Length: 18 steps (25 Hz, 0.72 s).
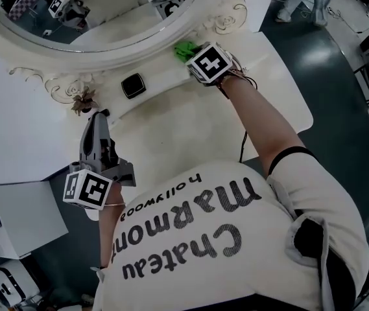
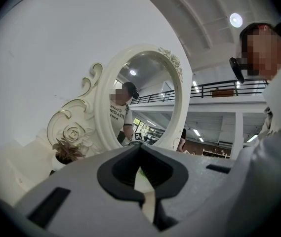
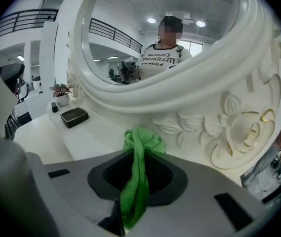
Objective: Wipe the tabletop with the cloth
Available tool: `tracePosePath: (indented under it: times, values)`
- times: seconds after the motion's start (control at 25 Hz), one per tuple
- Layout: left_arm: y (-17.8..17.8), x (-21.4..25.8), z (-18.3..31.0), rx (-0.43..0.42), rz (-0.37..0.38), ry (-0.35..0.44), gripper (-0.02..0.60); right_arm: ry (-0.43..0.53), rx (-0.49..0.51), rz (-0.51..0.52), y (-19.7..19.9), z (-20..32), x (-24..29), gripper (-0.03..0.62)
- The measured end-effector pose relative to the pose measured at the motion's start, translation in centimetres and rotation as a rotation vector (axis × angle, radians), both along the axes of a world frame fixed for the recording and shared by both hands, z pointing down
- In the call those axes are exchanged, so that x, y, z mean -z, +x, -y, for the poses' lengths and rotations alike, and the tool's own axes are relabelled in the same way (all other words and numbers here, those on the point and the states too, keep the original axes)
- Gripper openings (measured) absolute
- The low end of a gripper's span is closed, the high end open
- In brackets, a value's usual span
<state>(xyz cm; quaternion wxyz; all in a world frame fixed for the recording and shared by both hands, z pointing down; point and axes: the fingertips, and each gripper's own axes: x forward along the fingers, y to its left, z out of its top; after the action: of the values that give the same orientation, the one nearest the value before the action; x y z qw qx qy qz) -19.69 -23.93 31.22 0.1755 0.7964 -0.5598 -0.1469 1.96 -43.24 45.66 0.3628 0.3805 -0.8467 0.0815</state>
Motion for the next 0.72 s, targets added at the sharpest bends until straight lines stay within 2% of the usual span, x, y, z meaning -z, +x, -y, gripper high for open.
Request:
tracePosePath:
  times: [0.32,0.56,0.72]
  values:
    - [0.7,-0.6,1.5,-0.024,-0.011,-0.020,0.008,-0.017,-0.108,0.014,5.8,1.7,-0.2,0.080]
    - [1.0,-0.6,2.4,-0.035,-0.017,-0.021,0.009,-0.007,-0.130,0.003,8.1,2.2,-0.2,0.081]
    - [1.0,-0.9,2.7,-0.036,-0.014,-0.029,0.008,-0.010,-0.182,0.008,10.6,2.6,-0.3,0.080]
